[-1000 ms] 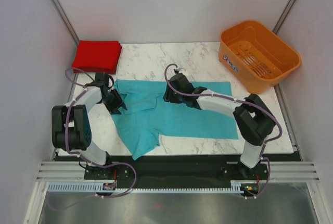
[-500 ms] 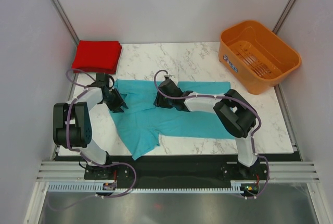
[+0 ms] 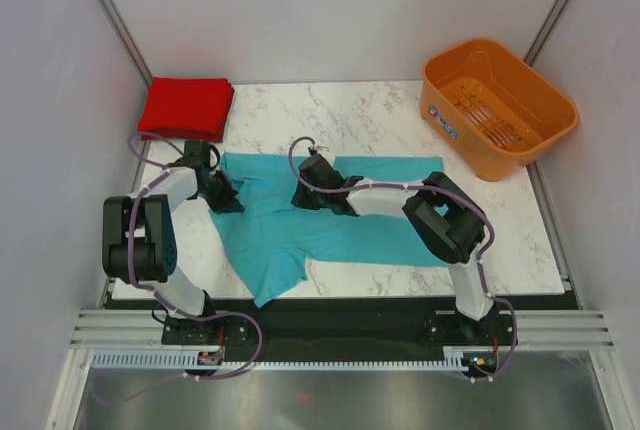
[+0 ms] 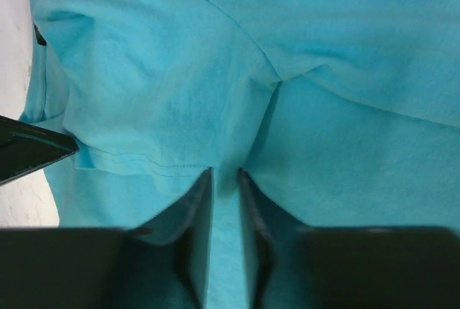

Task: Fold and stack the t-shirts
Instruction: Fold the tshirt

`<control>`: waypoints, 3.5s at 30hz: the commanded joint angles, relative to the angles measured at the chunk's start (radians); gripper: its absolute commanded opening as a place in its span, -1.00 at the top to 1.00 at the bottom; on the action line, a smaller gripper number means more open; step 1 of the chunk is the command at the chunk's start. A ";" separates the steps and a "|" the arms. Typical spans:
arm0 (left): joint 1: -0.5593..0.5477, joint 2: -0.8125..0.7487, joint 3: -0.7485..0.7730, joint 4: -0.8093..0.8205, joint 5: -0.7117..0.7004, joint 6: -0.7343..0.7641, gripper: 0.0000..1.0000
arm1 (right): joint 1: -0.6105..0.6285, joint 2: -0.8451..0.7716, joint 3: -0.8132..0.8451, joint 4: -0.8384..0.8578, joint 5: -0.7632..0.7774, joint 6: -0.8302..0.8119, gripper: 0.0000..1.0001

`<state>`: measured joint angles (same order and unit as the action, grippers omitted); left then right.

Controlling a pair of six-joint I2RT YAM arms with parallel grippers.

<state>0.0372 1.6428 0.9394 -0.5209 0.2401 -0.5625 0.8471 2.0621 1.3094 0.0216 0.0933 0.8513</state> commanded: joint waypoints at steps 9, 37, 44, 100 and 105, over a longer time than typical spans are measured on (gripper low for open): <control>0.001 -0.161 0.038 -0.059 0.068 -0.093 0.95 | -0.006 -0.071 0.051 -0.044 0.005 -0.081 1.00; -0.011 -0.298 -0.192 -0.064 0.105 -0.217 0.95 | -0.045 -0.094 0.024 -0.066 -0.115 -0.141 1.00; -0.011 -0.311 -0.192 -0.065 0.073 -0.218 0.95 | -0.045 -0.114 0.014 -0.069 -0.115 -0.150 1.00; -0.010 0.271 0.516 -0.099 -0.148 -0.057 0.40 | -0.401 -0.122 0.019 -0.325 0.109 -0.459 0.49; 0.010 0.333 0.516 -0.119 -0.359 -0.096 0.41 | -0.433 -0.080 0.033 -0.333 0.210 -0.515 0.47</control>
<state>0.0277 1.9648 1.4342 -0.6304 0.0345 -0.6567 0.4274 1.9556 1.3003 -0.2996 0.2016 0.3927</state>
